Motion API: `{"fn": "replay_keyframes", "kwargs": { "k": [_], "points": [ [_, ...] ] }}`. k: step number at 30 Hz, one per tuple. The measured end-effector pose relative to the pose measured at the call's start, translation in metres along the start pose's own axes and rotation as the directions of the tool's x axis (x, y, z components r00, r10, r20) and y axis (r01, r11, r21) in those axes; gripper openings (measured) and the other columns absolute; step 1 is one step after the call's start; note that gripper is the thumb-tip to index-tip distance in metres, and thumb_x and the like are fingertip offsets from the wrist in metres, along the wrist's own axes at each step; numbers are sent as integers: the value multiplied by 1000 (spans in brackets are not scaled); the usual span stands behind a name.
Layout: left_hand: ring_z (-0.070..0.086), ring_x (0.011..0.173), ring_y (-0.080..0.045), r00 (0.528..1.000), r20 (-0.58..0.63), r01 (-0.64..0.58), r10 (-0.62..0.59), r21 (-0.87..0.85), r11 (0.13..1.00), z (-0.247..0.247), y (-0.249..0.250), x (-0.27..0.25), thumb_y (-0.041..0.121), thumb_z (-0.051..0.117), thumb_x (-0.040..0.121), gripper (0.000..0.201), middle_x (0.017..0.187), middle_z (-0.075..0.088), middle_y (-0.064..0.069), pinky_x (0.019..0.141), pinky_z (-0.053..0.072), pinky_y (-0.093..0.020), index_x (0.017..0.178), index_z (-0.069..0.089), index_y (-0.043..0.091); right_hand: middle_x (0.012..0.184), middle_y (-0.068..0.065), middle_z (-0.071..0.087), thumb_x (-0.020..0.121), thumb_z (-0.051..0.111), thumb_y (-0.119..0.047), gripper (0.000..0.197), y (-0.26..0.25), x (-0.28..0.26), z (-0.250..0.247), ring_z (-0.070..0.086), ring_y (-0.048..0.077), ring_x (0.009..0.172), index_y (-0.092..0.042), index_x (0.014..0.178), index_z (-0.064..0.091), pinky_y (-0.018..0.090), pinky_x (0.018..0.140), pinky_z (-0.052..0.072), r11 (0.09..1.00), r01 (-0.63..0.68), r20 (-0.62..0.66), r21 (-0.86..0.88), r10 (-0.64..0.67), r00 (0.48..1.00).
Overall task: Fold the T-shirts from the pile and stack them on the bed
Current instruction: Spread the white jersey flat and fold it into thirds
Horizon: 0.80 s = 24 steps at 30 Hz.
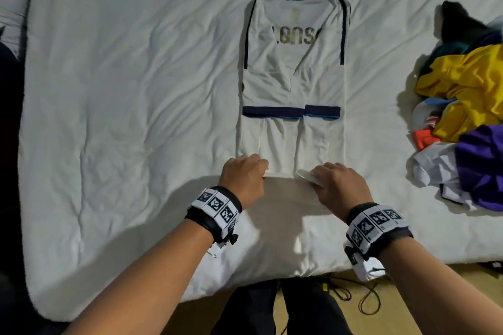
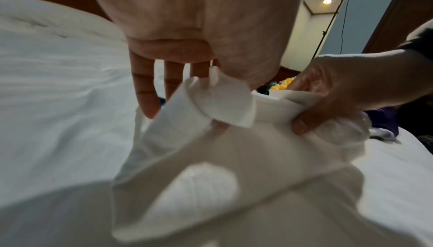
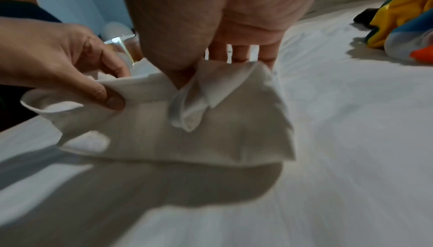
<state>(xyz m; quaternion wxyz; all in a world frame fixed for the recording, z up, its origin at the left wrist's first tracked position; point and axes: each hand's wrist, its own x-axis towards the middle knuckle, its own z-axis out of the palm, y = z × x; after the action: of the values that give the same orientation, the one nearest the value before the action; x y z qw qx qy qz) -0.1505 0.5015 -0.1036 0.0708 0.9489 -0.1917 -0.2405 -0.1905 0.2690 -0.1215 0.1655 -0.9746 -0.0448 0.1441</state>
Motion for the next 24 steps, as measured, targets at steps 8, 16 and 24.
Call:
{"fn": "replay_keyframes", "kwargs": {
  "k": [8,16,24],
  "points": [
    [63,93,-28,991,-134,23,-27,-33,999,-77,-24,102,10,57,91,19,101,64,-1,81,51,-41,105,68,18,94,2,71,88,69,-18,9,9,98,-60,64,35,87,-20,97,73,35,65,45,989,-131,-118,72,138,983],
    [64,96,-31,984,-130,105,-119,-108,989,-118,-54,186,8,57,88,27,109,65,-1,79,49,-39,109,65,22,103,11,70,91,62,-6,26,26,181,-89,58,37,96,-18,112,72,42,84,47,968,-231,-142,100,244,959],
    [63,104,-32,966,-163,170,-203,-194,966,-123,-79,251,17,59,94,22,118,66,-2,83,48,-38,115,63,24,100,7,70,94,62,-19,14,47,252,-86,61,35,94,-23,106,69,45,88,49,912,-323,-104,254,358,928]
  ]
}}
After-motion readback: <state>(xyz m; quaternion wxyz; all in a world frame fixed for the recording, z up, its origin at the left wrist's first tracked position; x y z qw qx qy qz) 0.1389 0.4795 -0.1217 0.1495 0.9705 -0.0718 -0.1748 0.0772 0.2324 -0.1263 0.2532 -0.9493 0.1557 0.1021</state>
